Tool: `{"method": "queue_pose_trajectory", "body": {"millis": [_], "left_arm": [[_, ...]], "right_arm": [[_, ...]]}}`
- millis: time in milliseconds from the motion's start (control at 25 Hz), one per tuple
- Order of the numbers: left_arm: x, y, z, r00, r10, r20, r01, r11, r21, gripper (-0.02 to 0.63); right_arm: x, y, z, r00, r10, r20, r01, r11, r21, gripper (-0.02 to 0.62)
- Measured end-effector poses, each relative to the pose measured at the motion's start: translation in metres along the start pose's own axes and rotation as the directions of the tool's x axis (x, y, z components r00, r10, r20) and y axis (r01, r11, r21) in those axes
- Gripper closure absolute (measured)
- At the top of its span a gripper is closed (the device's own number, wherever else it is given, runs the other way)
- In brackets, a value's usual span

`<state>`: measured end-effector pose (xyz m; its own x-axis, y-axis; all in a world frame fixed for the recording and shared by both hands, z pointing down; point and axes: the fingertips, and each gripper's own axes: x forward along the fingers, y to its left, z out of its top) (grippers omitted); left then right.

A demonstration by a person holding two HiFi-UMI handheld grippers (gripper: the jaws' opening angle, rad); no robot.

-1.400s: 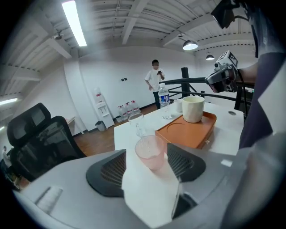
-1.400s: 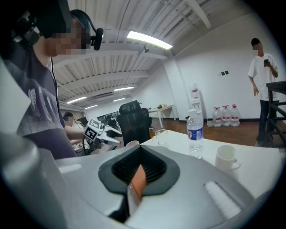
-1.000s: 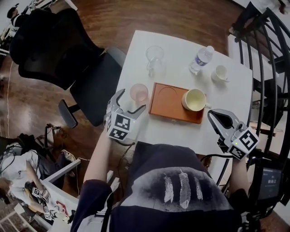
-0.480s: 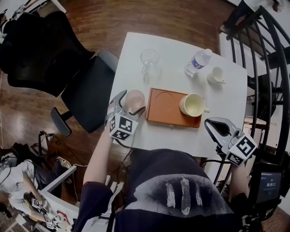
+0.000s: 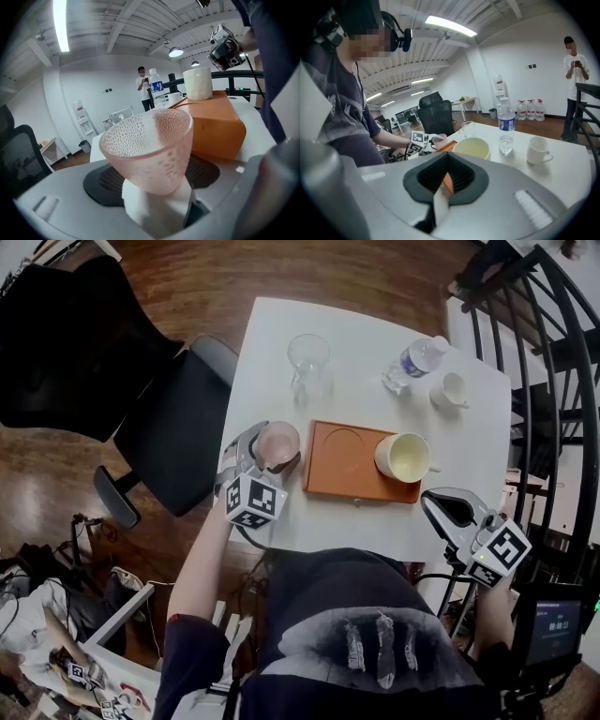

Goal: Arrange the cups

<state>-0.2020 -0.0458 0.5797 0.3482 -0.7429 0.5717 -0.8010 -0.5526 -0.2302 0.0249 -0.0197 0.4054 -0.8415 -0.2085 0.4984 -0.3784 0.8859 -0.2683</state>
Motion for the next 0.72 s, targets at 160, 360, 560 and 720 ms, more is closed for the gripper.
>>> {"method": "queue_pose_trajectory", "body": {"millis": [160,360,560,720], "left_arm": [[0.002,-0.001,0.000,1.000,-0.027,-0.002,0.027,0.999,-0.022,0.224],[-0.001,0.006,-0.004,0.999,-0.016,-0.030,0.014,0.997,-0.073,0.227],[-0.012,0.020,0.008,0.999,0.001,-0.040,-0.004,0.995,-0.095,0.227],[-0.029,0.030,0.033,1.000,0.004,-0.021,-0.006,0.996,-0.093,0.227]], "right_arm": [[-0.001,-0.001,0.002,1.000,-0.011,0.003,0.011,1.000,0.009,0.591],[-0.002,-0.005,0.005,0.999,-0.008,0.035,0.008,1.000,0.015,0.591],[-0.003,-0.014,0.004,0.999,-0.003,0.045,0.003,1.000,0.012,0.591],[-0.006,-0.020,0.005,0.998,-0.006,0.062,0.006,1.000,0.005,0.591]]}}
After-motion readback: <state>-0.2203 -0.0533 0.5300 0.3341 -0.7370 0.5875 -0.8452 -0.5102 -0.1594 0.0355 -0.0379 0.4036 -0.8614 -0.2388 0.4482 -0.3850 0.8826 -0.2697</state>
